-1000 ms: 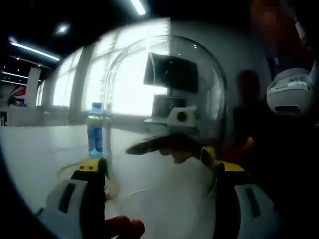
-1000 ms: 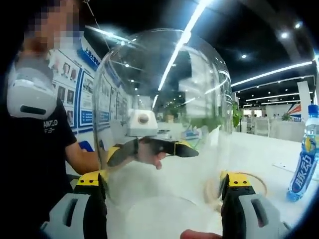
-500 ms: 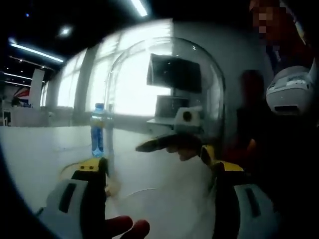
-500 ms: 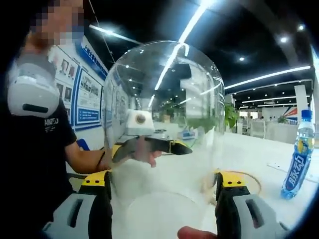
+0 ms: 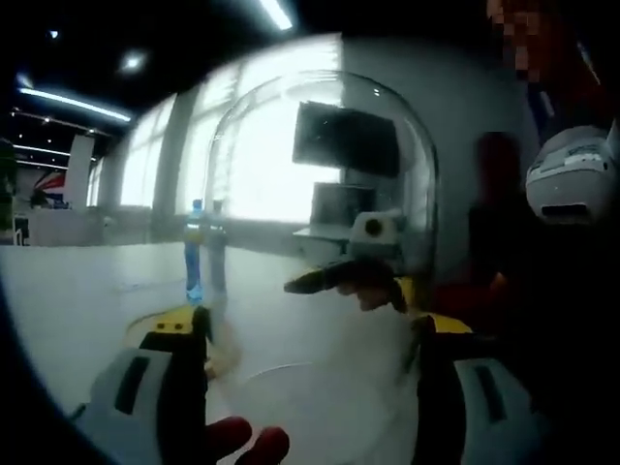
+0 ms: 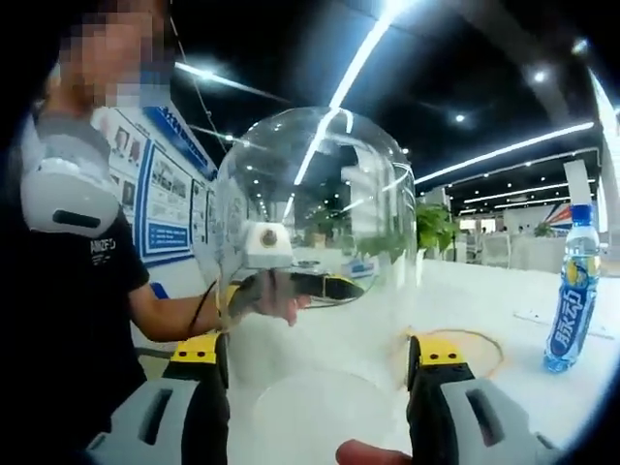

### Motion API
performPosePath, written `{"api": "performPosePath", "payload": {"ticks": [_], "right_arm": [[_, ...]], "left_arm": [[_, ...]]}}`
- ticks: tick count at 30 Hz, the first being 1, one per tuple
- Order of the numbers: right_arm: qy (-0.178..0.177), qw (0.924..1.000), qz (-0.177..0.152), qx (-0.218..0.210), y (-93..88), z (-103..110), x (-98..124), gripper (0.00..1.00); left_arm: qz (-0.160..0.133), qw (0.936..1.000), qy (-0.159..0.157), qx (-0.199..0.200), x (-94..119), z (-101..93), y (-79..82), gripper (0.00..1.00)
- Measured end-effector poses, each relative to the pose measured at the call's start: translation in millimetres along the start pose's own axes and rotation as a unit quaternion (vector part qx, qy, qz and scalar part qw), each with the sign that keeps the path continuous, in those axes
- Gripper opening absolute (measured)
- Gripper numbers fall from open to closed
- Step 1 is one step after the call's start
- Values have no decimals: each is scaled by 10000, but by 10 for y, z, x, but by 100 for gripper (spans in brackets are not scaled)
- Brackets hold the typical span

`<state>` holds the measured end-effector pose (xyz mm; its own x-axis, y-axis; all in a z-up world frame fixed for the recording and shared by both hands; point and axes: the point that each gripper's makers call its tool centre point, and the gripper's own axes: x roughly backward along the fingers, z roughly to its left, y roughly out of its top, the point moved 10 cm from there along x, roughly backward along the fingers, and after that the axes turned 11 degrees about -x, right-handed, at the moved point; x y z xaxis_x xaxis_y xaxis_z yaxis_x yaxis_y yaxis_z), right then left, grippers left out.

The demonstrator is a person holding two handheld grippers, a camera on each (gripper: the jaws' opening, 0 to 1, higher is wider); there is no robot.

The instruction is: Open the cover put in the Mizone put the cover back on

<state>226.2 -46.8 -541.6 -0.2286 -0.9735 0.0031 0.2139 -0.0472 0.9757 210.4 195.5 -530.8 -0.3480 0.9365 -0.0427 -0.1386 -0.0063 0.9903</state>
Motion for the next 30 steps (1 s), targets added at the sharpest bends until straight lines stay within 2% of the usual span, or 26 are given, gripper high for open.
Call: {"api": "performPosePath", "payload": {"ticks": [7,9,22,28,29,30], "right_arm": [[32,10000,-65,-15,13,12,53,67],[21,10000,-67,23,27,12,68,66],[9,10000,-16,97,14,35,87,60],[-6,9999,-20,136,13,28,103,60],[-28,9999,-30,139,11,32,105,60],[-66,9999,-46,148,10,31,112,59]], "left_arm": [[-197,9998,-46,-22,29,12,-34,77],[-246,9992,79,-316,43,3,6,77],[295,9982,365,-379,91,-73,107,73],[257,9981,396,-407,83,-74,89,73],[187,9979,442,-445,87,-76,85,74],[168,9958,634,-644,100,-74,75,75]]}}
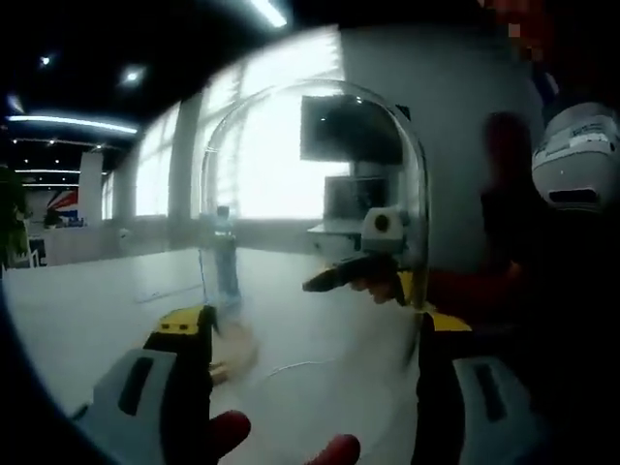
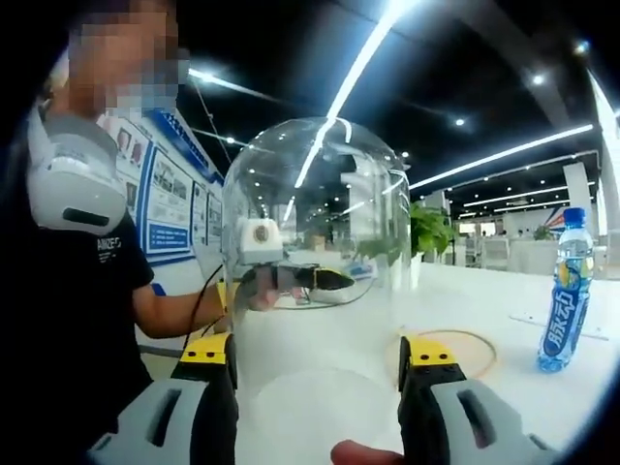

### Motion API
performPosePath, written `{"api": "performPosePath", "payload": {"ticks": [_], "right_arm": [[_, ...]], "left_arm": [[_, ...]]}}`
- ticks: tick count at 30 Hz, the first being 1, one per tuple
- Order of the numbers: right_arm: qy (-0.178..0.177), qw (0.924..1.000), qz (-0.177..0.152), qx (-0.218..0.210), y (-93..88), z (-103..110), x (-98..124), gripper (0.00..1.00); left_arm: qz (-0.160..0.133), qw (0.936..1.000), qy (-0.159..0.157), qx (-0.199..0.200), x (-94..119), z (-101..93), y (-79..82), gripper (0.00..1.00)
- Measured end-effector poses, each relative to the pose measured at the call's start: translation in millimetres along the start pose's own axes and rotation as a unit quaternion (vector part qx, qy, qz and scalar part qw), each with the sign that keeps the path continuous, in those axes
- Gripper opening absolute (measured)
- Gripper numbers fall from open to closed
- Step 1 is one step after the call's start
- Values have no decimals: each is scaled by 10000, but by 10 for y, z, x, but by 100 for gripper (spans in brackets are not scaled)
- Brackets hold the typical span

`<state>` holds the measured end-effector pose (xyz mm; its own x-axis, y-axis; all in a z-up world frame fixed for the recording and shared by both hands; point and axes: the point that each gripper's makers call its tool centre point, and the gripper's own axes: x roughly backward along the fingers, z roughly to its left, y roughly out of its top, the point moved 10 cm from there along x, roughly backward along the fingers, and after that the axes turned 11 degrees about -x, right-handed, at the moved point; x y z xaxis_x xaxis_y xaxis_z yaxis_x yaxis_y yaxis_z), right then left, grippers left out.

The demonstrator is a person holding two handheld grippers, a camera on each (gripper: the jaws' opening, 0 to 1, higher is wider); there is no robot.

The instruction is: Open the cover put in the Mizone put the cover back on

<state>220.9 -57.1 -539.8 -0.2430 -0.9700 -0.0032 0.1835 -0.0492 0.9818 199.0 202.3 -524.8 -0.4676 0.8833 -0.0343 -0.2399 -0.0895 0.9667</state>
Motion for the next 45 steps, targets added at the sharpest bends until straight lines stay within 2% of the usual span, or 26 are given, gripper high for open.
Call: {"api": "performPosePath", "payload": {"ticks": [1,4,6,10,11,13,19,21,23,25,30,32,35,37,41,42,45], "right_arm": [[-21,10000,-7,0,-1,-3,6,58],[-60,10000,12,8,6,-15,27,55],[-54,10000,14,25,19,-17,25,55],[-44,10000,33,31,23,-21,19,55],[-38,10000,32,25,22,-26,21,55],[-39,10000,42,31,25,-24,20,55],[-120,9998,52,132,45,-2,62,54],[-157,9998,41,120,48,-1,91,53],[-214,9997,2,141,58,15,138,50],[-271,9995,-50,175,73,32,189,45],[-661,9976,-176,115,89,20,300,40],[-827,9959,-356,97,80,4,360,36],[-1088,9923,-566,-155,45,-39,458,35],[-1224,9904,-611,-174,36,-44,488,35],[-1541,9853,-709,-204,24,-31,547,34],[-1616,9827,-821,-377,24,-30,579,35],[-1765,9790,-959,-356,23,-22,642,35]], "left_arm": [[24,9999,75,67,8,-6,-4,77],[20,9997,119,-214,56,0,52,76],[271,9994,198,27,75,14,54,77],[95,9996,221,120,145,-32,103,65],[17,9991,289,314,149,-51,117,64],[73,9993,249,267,179,-37,97,62],[-147,9987,163,460,175,-4,48,60],[-134,9982,133,565,164,6,27,59],[-101,9985,114,518,181,3,24,57],[-196,9990,185,365,230,12,33,56],[-285,9969,475,559,345,26,38,55],[-347,9954,653,604,402,29,39,53],[-341,9941,876,537,507,43,36,45],[-274,9921,1105,532,586,86,2,40],[-248,9884,1322,710,664,127,-85,38],[-242,9880,1354,700,677,123,-99,36],[-264,9875,1369,738,709,120,-125,36]]}}
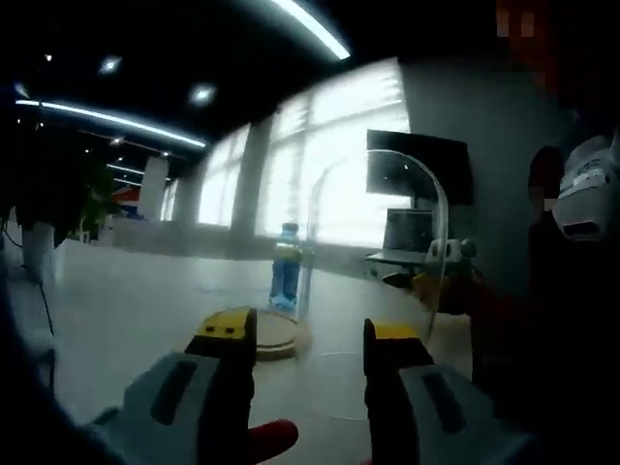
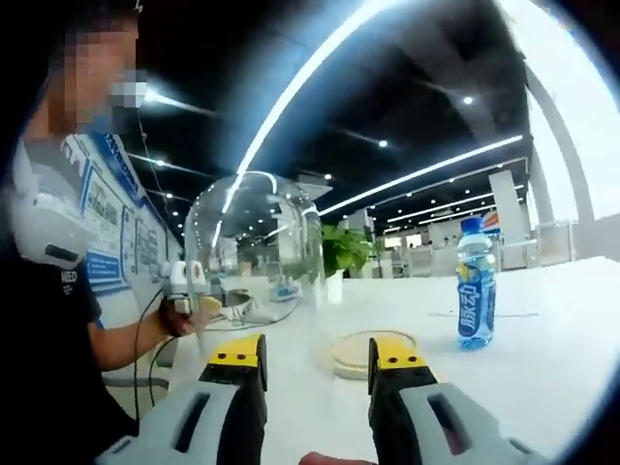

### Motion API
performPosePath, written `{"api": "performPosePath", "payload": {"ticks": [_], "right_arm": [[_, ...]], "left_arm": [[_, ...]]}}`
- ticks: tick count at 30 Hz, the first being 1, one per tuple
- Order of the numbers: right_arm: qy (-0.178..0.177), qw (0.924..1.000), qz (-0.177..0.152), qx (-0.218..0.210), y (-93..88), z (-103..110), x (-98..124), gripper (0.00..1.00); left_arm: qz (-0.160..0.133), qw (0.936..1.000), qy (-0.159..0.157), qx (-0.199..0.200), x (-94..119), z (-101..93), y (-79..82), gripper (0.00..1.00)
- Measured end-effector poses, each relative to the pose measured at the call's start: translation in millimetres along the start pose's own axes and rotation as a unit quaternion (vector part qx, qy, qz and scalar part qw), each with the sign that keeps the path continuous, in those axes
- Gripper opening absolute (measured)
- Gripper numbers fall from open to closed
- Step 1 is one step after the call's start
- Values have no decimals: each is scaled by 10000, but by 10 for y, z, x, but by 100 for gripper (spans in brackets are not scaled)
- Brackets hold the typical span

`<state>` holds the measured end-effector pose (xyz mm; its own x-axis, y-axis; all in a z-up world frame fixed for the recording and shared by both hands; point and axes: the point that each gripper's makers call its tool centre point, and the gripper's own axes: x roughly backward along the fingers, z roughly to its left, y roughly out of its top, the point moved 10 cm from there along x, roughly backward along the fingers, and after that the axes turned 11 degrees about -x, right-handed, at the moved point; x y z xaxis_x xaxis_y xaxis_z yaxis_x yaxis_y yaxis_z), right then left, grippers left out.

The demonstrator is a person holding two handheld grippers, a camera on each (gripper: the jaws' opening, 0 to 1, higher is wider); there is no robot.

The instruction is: Open the cover put in the Mizone put the cover back on

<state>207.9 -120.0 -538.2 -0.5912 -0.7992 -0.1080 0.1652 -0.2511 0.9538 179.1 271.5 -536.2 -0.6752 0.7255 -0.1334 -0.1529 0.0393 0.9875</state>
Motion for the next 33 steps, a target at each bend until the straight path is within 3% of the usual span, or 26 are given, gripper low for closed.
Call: {"api": "performPosePath", "payload": {"ticks": [6,14,18,24,33], "right_arm": [[-451,9985,-296,-38,-53,-48,156,30],[-972,9945,-255,-291,-264,-146,174,30],[-1314,9911,-89,177,-330,-160,165,29],[-1494,9882,-300,172,-325,-173,194,27],[-1592,9869,-173,187,-399,-220,178,28]], "left_arm": [[165,9997,96,-171,20,22,-100,37],[224,9992,319,-76,-2,72,-231,36],[215,9986,469,87,-26,94,-306,31],[536,9955,769,-163,8,142,-435,30],[723,9934,753,-481,-11,117,-502,31]]}}
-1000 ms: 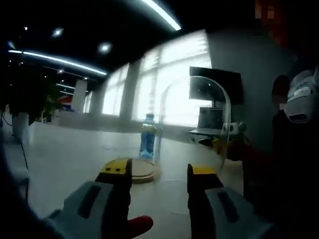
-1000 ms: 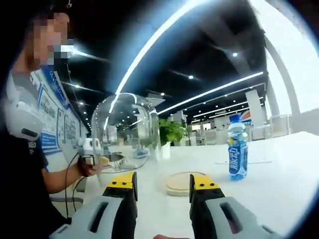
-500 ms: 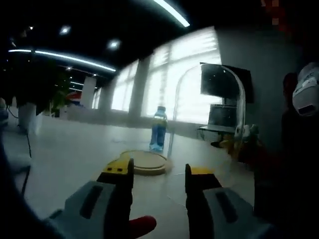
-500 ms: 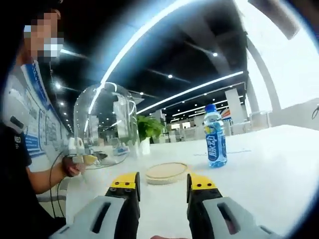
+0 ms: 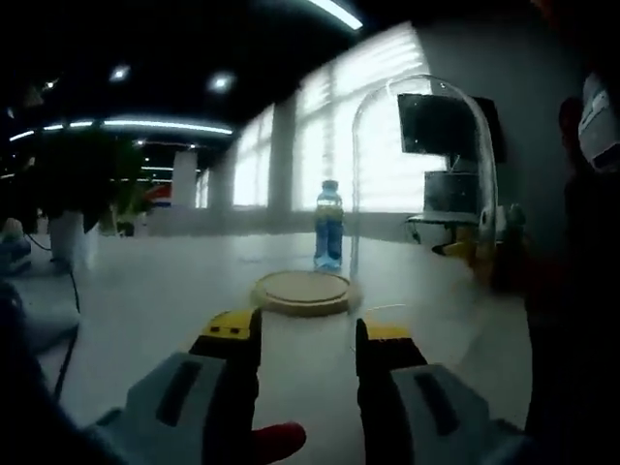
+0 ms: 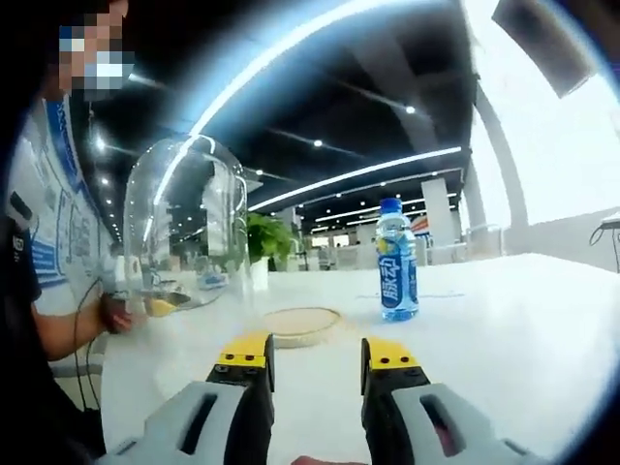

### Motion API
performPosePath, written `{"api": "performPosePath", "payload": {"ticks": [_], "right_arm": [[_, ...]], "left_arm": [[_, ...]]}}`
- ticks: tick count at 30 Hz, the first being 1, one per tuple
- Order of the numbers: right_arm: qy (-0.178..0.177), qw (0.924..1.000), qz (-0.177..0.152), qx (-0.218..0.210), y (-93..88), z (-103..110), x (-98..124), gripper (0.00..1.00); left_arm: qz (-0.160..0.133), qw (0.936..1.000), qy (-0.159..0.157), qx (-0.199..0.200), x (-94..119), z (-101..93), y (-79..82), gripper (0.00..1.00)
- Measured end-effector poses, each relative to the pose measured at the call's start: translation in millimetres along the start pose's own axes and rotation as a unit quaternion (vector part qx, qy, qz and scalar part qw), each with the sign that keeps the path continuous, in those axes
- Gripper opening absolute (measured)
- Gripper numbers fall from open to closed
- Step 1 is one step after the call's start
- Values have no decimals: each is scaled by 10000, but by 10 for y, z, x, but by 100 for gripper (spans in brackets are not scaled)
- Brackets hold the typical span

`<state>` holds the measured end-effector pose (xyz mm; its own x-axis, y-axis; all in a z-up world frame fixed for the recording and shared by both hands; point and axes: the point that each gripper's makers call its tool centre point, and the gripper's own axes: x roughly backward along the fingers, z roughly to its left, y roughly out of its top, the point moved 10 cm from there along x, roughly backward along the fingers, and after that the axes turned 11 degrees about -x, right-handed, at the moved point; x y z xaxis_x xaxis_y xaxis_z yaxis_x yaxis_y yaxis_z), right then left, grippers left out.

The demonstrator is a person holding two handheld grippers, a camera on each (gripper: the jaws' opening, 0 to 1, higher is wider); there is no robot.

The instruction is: Open the cover put in the Mizone put the cover back on

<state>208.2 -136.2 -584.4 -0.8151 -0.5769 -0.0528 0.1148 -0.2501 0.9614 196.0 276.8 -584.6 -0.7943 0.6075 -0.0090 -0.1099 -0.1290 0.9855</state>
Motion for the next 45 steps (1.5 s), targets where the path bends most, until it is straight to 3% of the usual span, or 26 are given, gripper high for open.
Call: {"api": "performPosePath", "payload": {"ticks": [5,9,13,18,37,45], "right_arm": [[-77,9999,128,61,-39,4,-11,28],[-147,9996,162,185,-50,7,1,29],[-165,9996,107,185,-42,1,11,28],[-187,9995,106,239,-38,5,9,29],[-578,9975,162,385,33,-31,-25,29],[-688,9964,80,486,248,-56,-145,29]], "left_arm": [[-324,9987,63,377,38,49,21,26],[-288,9980,150,541,43,58,8,17],[-243,9971,121,710,38,75,-11,17],[-123,9985,135,518,23,56,-32,17],[-37,9990,182,407,33,49,-42,17],[-14,9992,172,347,30,39,-45,17]]}}
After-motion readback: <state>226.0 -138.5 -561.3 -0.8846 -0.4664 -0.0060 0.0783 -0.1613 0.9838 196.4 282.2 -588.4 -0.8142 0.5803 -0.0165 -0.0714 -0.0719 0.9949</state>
